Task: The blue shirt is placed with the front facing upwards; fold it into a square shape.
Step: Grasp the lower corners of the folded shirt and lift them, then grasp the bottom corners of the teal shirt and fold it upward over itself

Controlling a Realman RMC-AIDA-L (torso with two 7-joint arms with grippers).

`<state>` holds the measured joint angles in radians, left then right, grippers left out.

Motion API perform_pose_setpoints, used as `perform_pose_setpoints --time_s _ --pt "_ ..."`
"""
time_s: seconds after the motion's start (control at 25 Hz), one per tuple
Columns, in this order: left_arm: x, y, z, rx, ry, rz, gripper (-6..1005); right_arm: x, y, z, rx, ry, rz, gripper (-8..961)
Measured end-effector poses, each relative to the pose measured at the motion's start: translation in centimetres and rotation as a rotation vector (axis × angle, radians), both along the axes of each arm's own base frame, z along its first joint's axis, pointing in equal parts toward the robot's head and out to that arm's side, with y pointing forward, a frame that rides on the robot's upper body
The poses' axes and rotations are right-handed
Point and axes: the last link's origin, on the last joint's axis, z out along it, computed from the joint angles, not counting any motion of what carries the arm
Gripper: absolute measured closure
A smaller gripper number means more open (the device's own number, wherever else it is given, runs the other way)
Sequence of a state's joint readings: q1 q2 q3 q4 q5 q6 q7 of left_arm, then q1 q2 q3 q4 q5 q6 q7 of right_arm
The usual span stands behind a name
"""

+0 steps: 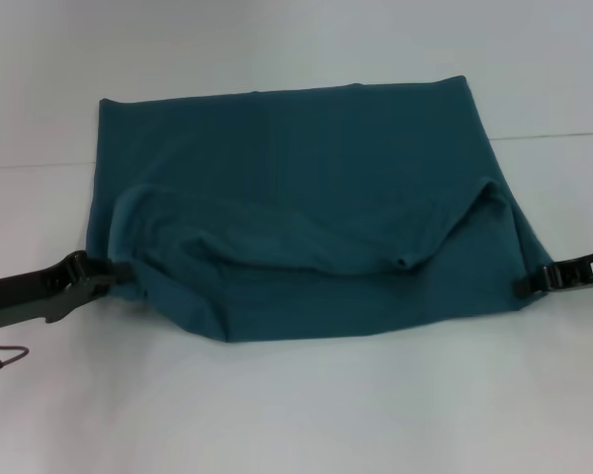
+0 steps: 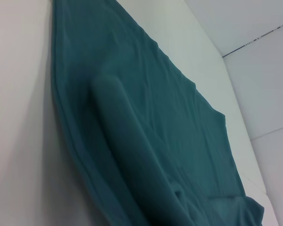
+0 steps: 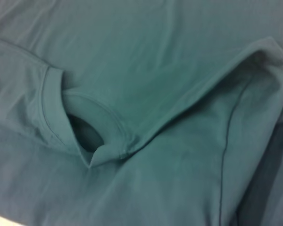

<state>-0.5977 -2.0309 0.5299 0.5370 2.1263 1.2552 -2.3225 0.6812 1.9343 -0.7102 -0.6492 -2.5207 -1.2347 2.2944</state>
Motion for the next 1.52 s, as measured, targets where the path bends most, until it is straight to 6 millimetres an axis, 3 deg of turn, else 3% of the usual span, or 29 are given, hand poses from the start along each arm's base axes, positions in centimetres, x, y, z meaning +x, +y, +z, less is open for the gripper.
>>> perform_pose_setpoints --time_s 0.12,0.36,0.6,0.64,1.24,1.52 --pt "0.1 -0.3 0.0 -0.021 -0.001 -0.011 944 -0.2 -0.2 0.5 -0.019 0.007 0.005 888" --pt "0.4 -1.4 0.6 -0.119 0.032 -0.083 943 -1.4 -1.0 2.5 -0.053 0.023 0.038 907" --pt "0.2 -3.6 1.2 -0.254 0.072 -0.142 942 -2.2 -2.8 3.4 -0.167 0.044 0.047 922" --pt "-0.2 -4.9 1.6 -0.305 0.087 -0.15 942 -2.3 -3.2 3.5 -0.193 0.045 0.046 922" --pt "-2.0 -11.6 3.1 -0.568 0.096 -0.144 940 -2.1 -9.1 2.8 -0.558 0.092 0.036 922" --pt "-1.9 -13.4 3.0 -0.627 0.062 -0.179 939 -1.2 -9.6 2.8 -0.535 0.099 0.024 922"
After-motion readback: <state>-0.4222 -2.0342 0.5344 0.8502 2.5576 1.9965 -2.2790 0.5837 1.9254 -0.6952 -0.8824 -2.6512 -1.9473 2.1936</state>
